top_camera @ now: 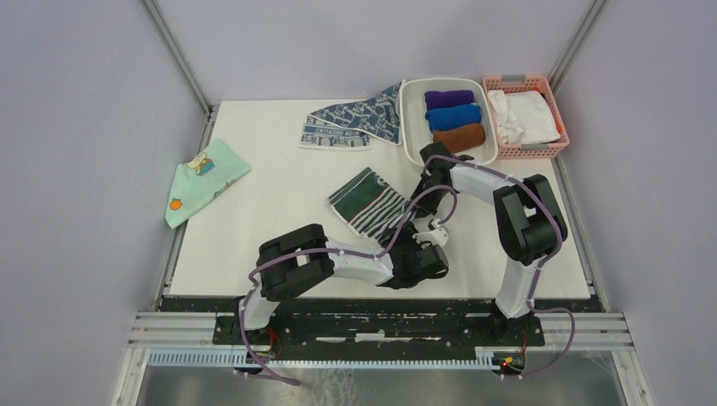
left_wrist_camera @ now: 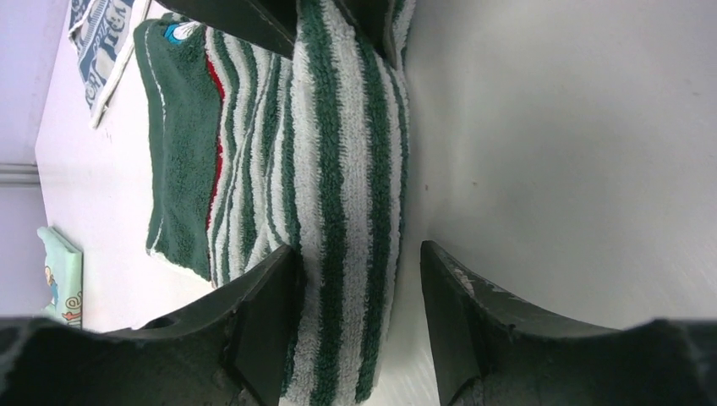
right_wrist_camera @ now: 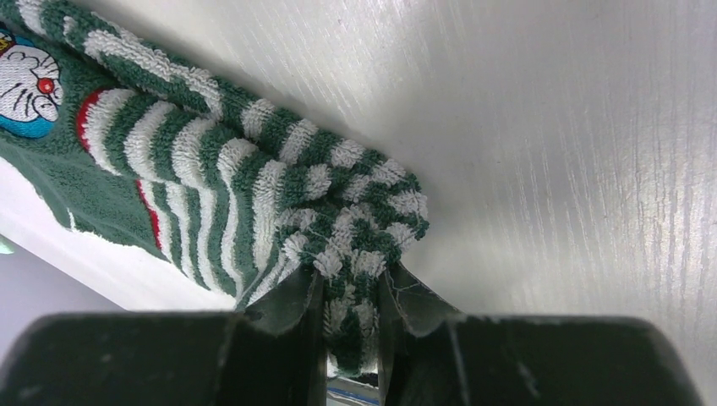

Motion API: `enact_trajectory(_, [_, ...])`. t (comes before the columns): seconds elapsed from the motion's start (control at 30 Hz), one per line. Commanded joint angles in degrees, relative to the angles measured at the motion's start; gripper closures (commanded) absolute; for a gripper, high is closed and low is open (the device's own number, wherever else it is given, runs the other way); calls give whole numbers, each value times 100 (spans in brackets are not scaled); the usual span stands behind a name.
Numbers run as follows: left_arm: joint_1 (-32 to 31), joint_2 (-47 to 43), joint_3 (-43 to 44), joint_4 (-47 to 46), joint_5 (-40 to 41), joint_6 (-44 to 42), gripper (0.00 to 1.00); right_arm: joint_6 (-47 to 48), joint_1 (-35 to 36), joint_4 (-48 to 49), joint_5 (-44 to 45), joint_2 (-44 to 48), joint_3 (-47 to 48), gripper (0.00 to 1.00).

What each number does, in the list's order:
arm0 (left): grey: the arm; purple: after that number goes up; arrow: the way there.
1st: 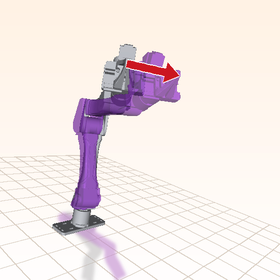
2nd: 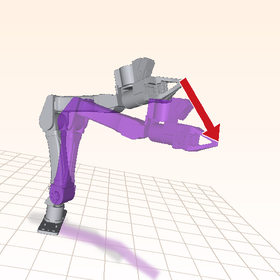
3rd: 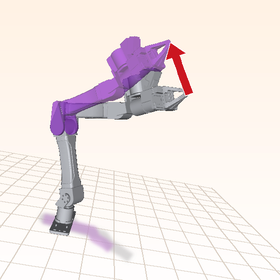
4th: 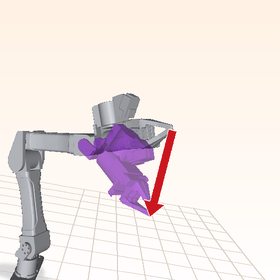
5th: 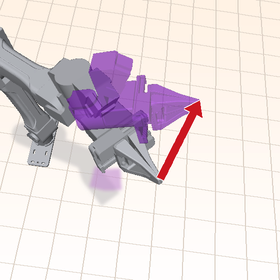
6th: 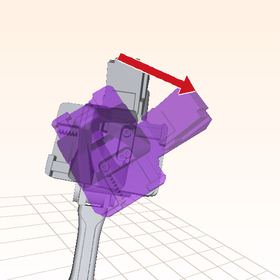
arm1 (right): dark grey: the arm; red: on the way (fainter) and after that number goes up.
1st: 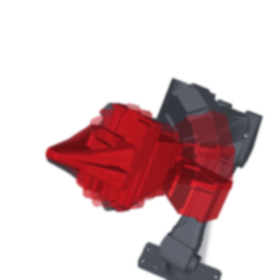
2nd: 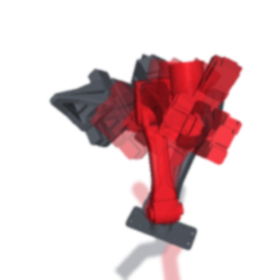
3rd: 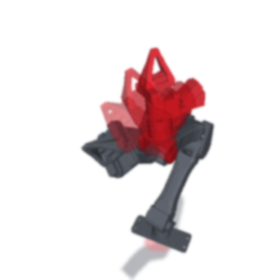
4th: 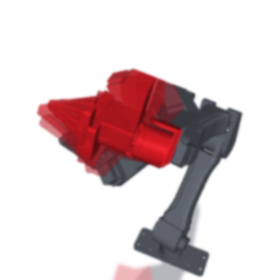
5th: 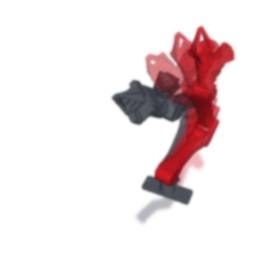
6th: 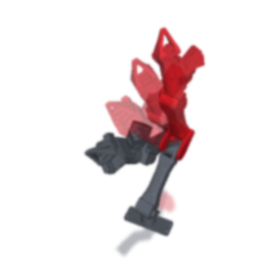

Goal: Roll the towels
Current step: Roll the towel at the center of the board.

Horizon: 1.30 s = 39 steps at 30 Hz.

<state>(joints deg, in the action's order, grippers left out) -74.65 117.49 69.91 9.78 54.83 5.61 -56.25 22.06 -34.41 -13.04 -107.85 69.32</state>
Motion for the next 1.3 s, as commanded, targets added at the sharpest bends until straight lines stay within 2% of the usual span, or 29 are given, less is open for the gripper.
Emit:
enact_trajectory(0.0, [314,81,-154,61,-642,371,41,102,34,-54,36,-112,72,88])
enact_trajectory(0.1, [533,-76,-320,28,-1104,518,50,112,32,89,-80,-74,23,86])
enact_trajectory(0.27, [831,-487,-584,-68,-2200,688,67,123,22,469,-275,126,-71,75])
enact_trajectory(0.37, [1169,-839,-712,-49,-3262,904,78,248,-33,600,-307,357,-30,65])
enact_trajectory(0.5, [1937,-1290,-1002,-276,-5255,1385,84,440,-106,682,-231,739,-25,49])
enact_trajectory(0.77, [3012,-1261,-1104,-611,-7821,2172,85,498,-148,1305,-134,1271,-663,22])
enact_trajectory(0.83, [3255,-1108,-1154,-837,-8351,2439,85,408,-150,1628,-186,1342,-916,18])
enact_trajectory(0.97, [3562,-791,-1145,-1101,-8949,2812,85,211,-156,2334,-302,1344,-1317,15])
enact_trajectory(1.27, [3778,-211,-1095,-1269,-9437,3199,85,-402,-198,3445,-133,1081,-1905,14])
